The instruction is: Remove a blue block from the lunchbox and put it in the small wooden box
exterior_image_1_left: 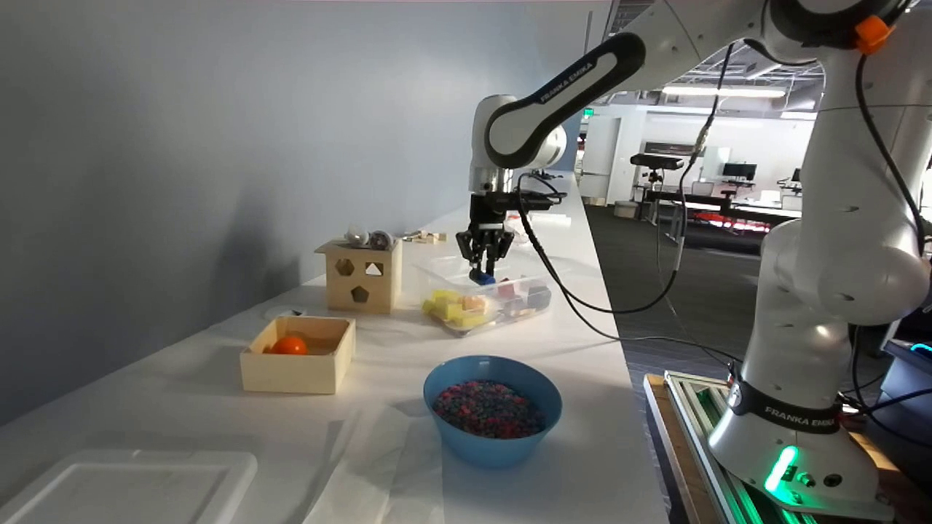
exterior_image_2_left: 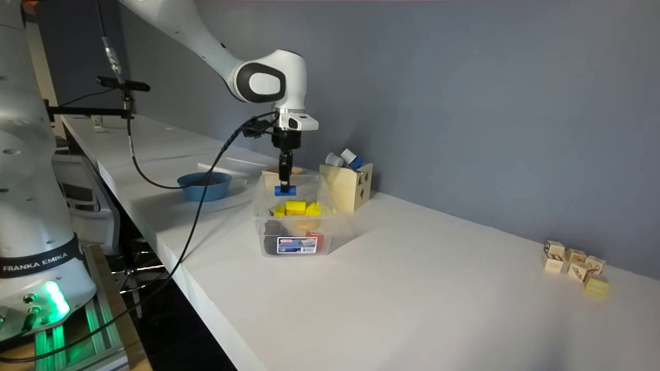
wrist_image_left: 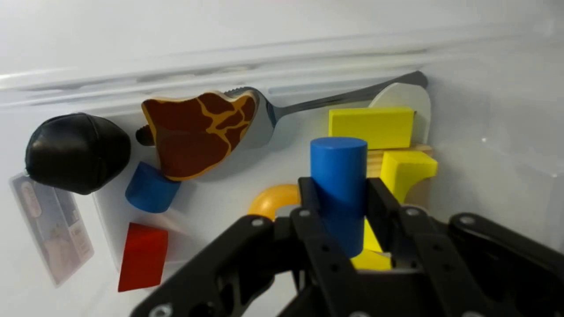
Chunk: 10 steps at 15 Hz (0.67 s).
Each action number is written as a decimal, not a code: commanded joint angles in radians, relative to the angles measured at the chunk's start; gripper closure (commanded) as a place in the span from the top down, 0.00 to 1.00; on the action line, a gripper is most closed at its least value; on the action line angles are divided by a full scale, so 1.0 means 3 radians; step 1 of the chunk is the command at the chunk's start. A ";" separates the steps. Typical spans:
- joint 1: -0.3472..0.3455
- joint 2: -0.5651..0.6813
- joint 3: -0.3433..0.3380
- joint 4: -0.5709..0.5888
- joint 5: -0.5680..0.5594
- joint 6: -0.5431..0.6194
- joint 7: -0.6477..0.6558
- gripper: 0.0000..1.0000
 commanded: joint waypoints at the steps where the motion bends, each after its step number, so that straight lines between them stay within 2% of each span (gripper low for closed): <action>1: -0.0011 -0.0481 0.0049 -0.0318 0.0043 0.0207 -0.0079 0.08; 2: -0.0008 -0.0552 0.0070 -0.0344 0.0029 0.0294 -0.0089 0.08; 4: 0.0041 -0.0477 0.0158 -0.0186 0.0031 0.0359 -0.0115 0.08; 5: 0.0066 -0.0402 0.0232 -0.0049 -0.0081 0.0345 -0.0068 0.08; 8: 0.0177 -0.0195 0.0436 0.0347 -0.0210 0.0098 -0.0015 0.08; 10: 0.0293 0.0003 0.0557 0.0613 -0.0249 -0.0134 -0.0153 0.08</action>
